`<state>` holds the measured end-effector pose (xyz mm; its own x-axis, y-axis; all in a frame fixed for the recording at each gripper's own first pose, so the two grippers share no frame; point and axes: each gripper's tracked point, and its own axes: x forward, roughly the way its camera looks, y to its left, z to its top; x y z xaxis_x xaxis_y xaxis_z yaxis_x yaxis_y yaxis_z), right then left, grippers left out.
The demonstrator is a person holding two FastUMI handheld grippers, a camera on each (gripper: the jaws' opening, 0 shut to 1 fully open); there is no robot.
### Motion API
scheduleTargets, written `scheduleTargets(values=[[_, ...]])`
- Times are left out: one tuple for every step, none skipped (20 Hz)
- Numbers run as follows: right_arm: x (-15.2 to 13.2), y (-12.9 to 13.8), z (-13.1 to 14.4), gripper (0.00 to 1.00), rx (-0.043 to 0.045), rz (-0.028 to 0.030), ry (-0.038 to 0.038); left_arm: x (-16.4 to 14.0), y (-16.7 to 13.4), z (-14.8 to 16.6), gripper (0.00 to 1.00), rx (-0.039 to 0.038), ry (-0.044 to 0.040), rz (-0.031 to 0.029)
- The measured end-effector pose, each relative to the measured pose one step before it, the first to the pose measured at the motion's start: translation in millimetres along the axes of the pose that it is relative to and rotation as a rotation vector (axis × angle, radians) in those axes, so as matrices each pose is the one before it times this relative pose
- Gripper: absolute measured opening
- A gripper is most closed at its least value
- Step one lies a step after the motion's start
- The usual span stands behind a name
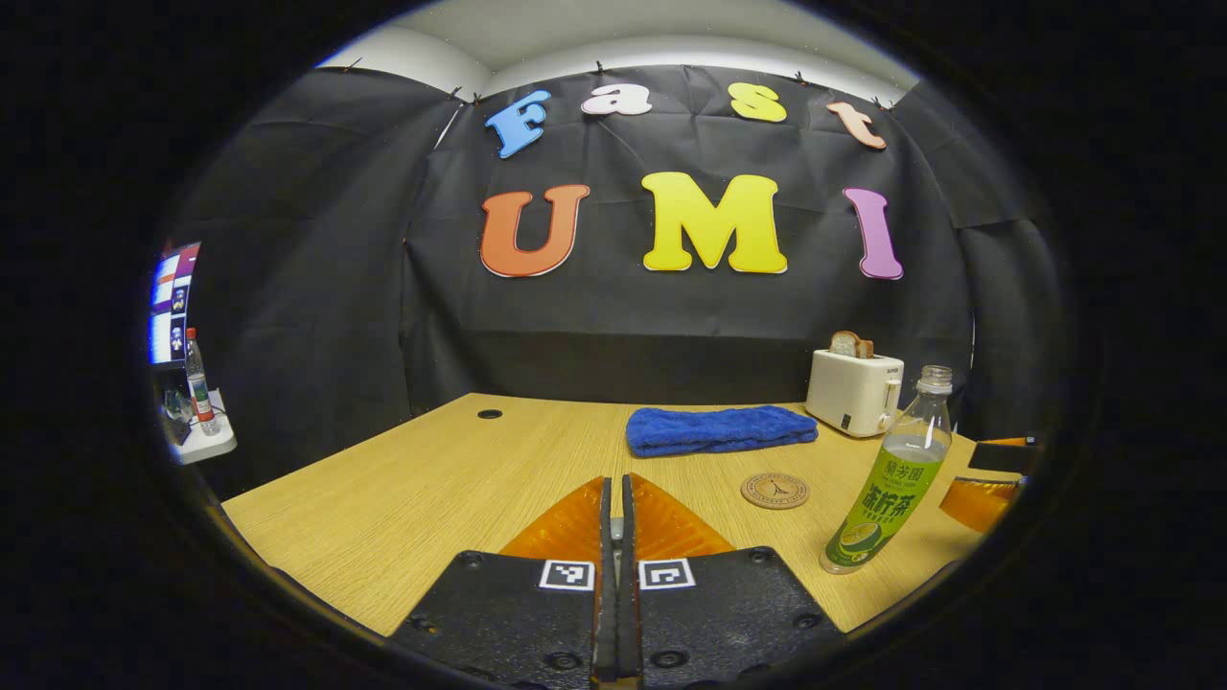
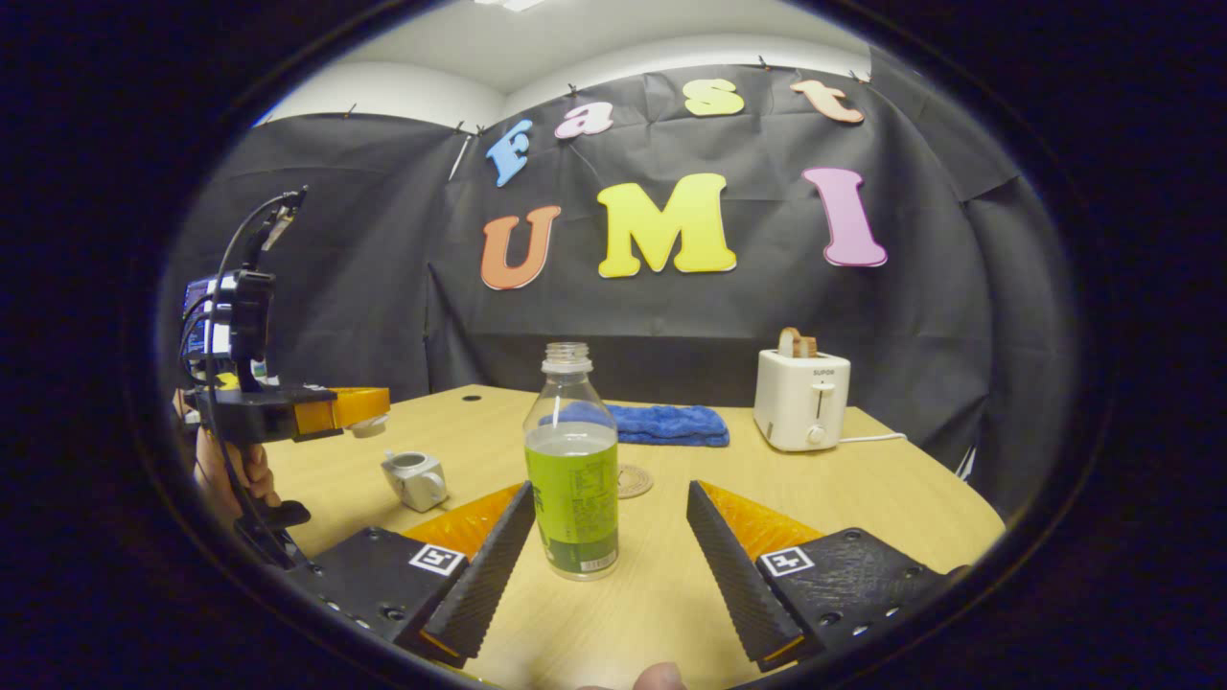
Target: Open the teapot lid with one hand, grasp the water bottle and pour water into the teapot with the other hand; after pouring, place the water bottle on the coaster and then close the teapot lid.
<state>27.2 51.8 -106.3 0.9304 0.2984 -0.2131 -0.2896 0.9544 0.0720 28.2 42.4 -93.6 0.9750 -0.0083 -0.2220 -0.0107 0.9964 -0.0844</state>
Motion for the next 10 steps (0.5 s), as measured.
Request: scheduleTargets(values=[[4.85,4.81,-1.58,0.96,-0.00639,0.00573,0.00349,-3.59,3.27,0.4,0.03,-0.00165,-0.00351,0.00143],[5.53,3.2,-0.52,0.94,-0.00837,-0.00183,0.00644,-2.27,5.08,2.46,0.03,-0.00402,-0.01016,0.00763],[5.23,1.67,-1.72,0.96,-0.00947,-0.00351,0.00475,-2.08,3.14,1.97,0.03,-0.0029,-0.00916,0.00162],[6.75,1.54,-0.75,0.96,-0.01136,-0.00665,0.00398,-0.98,2.89,1.23,0.03,-0.00216,-0.00543,0.00061],[7.0,-0.03,-2.58,0.96,-0.01241,-0.01181,0.01009,0.33,2.28,1.02,0.03,-0.00209,-0.00398,0.00089],[7.31,0.73,-3.06,0.96,-0.01351,-0.01011,0.01399,-0.18,1.17,-0.34,0.03,0.0004,0.008,-0.00396],[7.85,1.04,-4.26,0.97,-0.00309,-0.00718,0.0126,-1.93,1.79,0.99,0.03,0.00161,-0.00245,-0.0001],[5.3,1.49,-1.29,0.98,0.0075,-0.00142,0.00906,-0.97,-0.19,2.27,0.03,0.00161,-0.00527,-0.00554],[4.17,1.09,-0.64,0.97,0.00651,-0.00548,0.00311,-0.25,-2.0,-0.89,0.03,0.00461,0.00205,-0.00853],[2.56,-0.74,0.37,0.97,0.00439,-0.013,-0.00099,-0.33,-0.1,-1.27,0.03,0.00476,0.00512,-0.00399]])
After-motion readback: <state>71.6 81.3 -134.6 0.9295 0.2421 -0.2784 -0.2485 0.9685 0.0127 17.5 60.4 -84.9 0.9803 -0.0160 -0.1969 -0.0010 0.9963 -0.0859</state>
